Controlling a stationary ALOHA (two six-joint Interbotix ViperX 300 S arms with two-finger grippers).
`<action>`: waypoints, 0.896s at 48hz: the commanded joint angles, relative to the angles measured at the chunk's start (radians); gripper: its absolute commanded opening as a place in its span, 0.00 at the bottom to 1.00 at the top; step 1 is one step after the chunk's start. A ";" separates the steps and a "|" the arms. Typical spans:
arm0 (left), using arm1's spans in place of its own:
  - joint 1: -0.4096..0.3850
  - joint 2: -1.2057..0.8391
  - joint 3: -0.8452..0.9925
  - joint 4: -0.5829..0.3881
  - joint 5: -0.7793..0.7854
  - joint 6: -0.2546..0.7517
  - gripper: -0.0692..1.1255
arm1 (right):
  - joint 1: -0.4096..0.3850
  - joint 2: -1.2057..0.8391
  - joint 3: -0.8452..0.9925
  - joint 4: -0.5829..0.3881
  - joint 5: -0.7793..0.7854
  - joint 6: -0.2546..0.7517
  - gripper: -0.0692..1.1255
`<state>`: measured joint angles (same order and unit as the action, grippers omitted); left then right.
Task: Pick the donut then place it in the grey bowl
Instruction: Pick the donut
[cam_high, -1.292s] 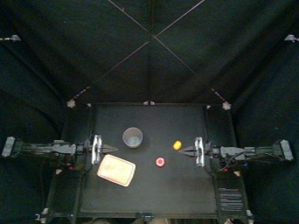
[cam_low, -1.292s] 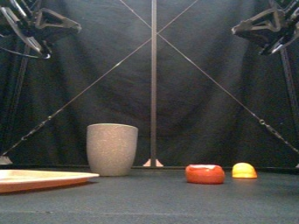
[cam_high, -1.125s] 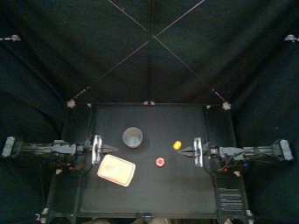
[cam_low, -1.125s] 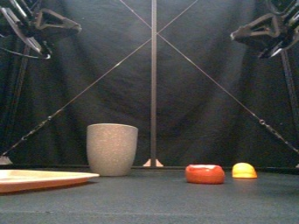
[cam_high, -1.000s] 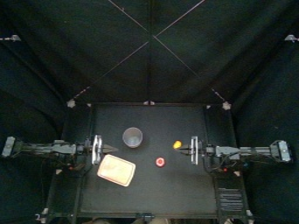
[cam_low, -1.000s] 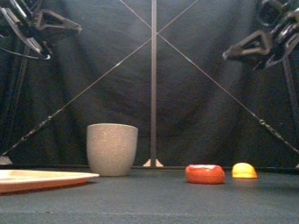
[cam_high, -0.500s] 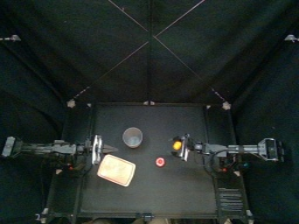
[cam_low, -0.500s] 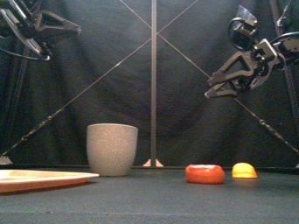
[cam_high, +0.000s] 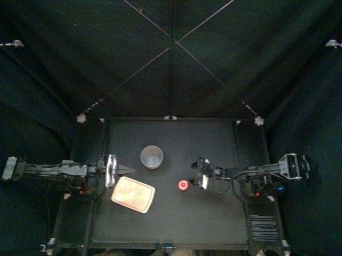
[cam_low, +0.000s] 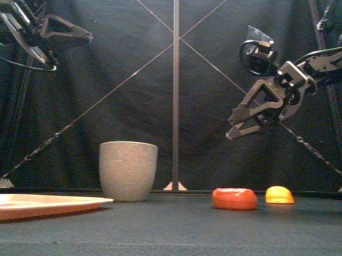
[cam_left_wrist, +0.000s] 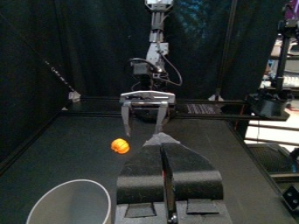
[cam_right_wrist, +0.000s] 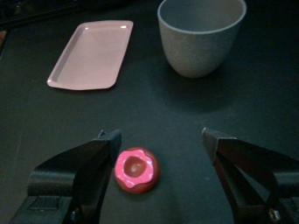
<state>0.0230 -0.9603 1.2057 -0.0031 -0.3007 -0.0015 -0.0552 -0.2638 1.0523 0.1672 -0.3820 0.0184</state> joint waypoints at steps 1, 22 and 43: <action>0.002 0.006 -0.014 0.000 -0.009 0.000 0.15 | 0.034 0.066 -0.048 0.052 -0.003 -0.002 0.94; 0.006 0.006 -0.003 -0.002 -0.009 0.000 0.15 | 0.074 0.279 -0.156 0.086 0.080 0.000 0.94; 0.009 0.006 0.000 -0.002 -0.014 -0.002 0.15 | 0.100 0.305 -0.156 0.117 0.123 0.000 0.94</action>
<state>0.0291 -0.9603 1.2195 -0.0046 -0.3022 -0.0015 0.0445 0.0491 0.9097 0.2838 -0.2562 0.0184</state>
